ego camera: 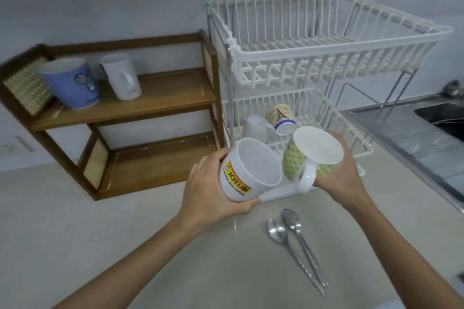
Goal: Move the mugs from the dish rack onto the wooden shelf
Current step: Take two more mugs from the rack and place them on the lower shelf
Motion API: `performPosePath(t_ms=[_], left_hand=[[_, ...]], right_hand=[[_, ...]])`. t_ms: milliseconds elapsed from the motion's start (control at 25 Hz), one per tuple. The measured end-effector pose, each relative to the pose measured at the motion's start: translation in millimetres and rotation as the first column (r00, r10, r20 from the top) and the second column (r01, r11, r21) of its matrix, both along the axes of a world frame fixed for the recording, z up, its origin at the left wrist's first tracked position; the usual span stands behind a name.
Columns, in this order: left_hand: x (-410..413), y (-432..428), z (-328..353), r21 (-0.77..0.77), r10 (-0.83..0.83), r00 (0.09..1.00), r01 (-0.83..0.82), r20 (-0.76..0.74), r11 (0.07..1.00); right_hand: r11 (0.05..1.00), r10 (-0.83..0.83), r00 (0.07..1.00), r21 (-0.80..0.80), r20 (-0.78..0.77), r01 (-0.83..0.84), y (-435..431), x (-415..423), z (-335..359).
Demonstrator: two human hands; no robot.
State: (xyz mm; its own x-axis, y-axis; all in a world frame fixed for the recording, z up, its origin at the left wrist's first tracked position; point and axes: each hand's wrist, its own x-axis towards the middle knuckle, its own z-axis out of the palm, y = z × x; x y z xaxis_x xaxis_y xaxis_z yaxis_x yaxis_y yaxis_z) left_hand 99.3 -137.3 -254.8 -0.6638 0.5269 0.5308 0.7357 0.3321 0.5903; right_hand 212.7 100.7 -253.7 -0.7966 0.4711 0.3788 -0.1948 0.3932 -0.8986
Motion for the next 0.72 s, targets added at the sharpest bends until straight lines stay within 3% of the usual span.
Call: performPosePath(t_ms=[200,360,720], left_hand=[[-31,-93,-30,-0.008,0.174,0.963,-0.176,0.208,0.984],[-71,-149,-54,-0.022,0.321,0.862,-0.341,0.393,0.94],[-175,-163,-92,-0.066,0.54,0.634,-0.613,0.554,0.788]], right_hand=[[0.992,0.128,0.988,-0.012,0.082,-0.128,-94,-29,-25],[0.982,0.185,0.962,0.005,0.203,-0.19,-157,-76,-54],[0.999,-0.025,0.917,0.039,0.398,0.011,-215,-226,-81]])
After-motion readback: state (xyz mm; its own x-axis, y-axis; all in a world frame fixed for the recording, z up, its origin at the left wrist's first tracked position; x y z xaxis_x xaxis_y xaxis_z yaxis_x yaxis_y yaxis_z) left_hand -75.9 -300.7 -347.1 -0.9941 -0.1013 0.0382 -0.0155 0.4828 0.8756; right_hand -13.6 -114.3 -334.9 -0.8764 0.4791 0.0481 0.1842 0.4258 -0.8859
